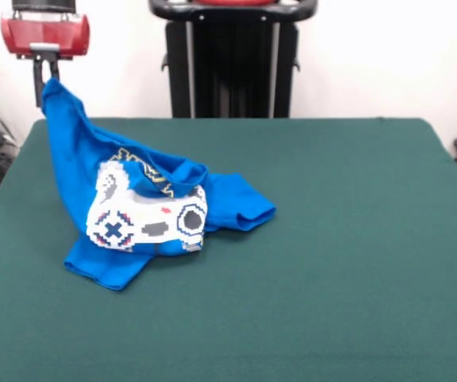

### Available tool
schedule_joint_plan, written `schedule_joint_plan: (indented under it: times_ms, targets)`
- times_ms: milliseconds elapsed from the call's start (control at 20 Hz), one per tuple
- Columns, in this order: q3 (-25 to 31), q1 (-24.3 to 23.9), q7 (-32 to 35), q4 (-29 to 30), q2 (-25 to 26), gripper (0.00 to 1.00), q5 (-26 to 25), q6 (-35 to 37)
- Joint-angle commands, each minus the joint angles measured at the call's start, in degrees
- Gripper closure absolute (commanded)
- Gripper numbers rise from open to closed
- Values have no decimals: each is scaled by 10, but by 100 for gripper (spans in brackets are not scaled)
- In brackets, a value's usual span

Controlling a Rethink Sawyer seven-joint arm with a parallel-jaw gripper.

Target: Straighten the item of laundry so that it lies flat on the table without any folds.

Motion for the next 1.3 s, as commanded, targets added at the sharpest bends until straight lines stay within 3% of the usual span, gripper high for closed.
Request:
schedule_joint_plan:
  times_ms: [50,500,1050,1300]
  targets:
    - [129,-28,-68,66,94,100,-36,6]
    - [163,-54,-109,68,134,100,-43,73]
    - [147,-59,-158,60,105,100,-68,176]
    - [172,-83,-174,60,107,100,-78,187]
